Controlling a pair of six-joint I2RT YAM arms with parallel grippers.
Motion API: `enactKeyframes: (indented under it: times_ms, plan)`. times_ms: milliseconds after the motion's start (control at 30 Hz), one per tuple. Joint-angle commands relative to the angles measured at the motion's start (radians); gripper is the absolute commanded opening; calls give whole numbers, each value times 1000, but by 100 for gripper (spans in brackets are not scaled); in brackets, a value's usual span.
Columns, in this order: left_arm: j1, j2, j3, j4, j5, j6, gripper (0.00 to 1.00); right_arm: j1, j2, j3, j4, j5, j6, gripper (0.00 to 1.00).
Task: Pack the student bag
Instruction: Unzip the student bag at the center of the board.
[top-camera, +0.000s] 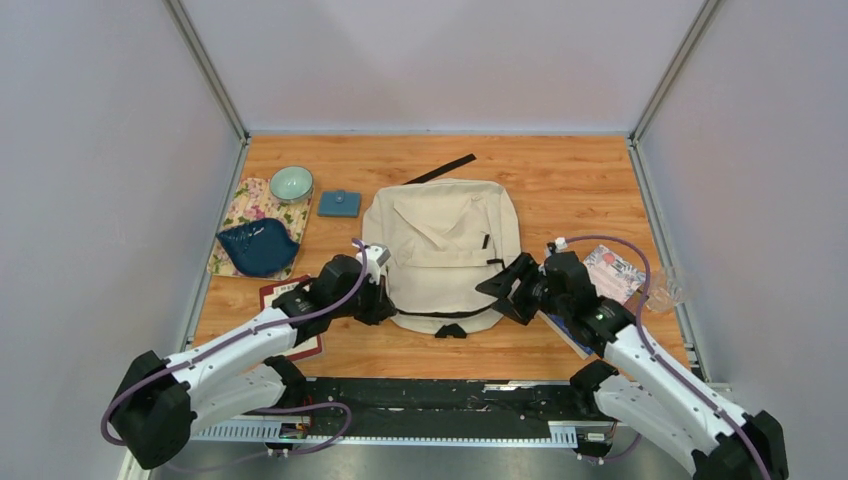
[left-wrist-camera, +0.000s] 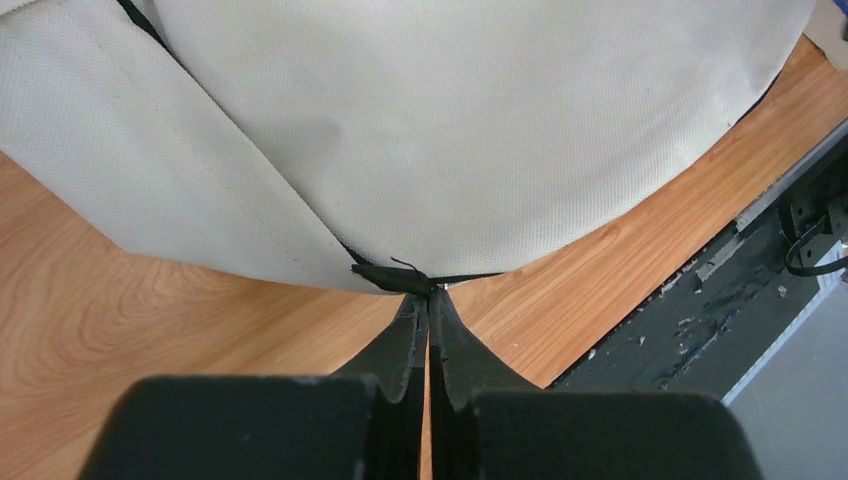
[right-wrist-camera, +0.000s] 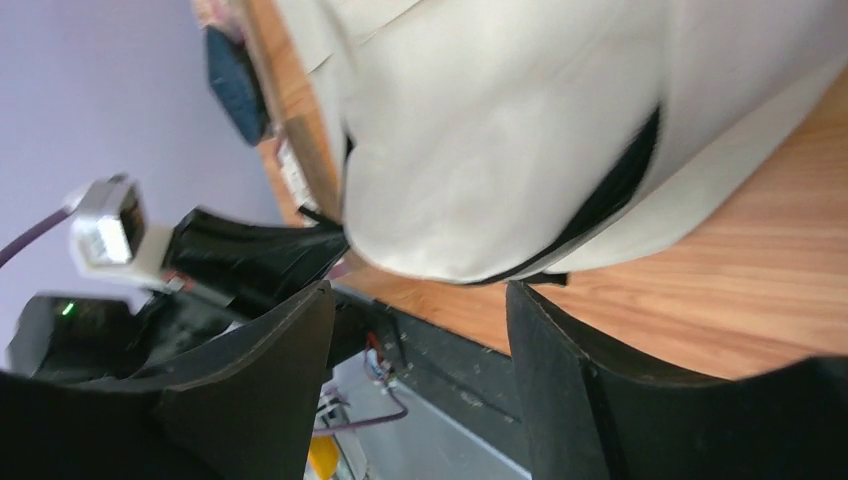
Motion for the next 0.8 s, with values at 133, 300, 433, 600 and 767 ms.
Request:
enactKeyframes:
  times_ms: [133,300,433,600,767]
  plan:
    - [-8,65,97,78,80,-34,0,282,-157,-142,122,175,424,67]
    - [-37,91,122,112,97,-63,0,424,0,-130,274,305,480,68]
    - [-65,108,127,110,88,-74,0,431,132,-45,323,303,442,68]
    - [-69,100,122,115,66,-80,0,438,217,8,360,324,435,68]
    - [-71,108,130,113,77,-86,0,448,258,17,363,352,466,68]
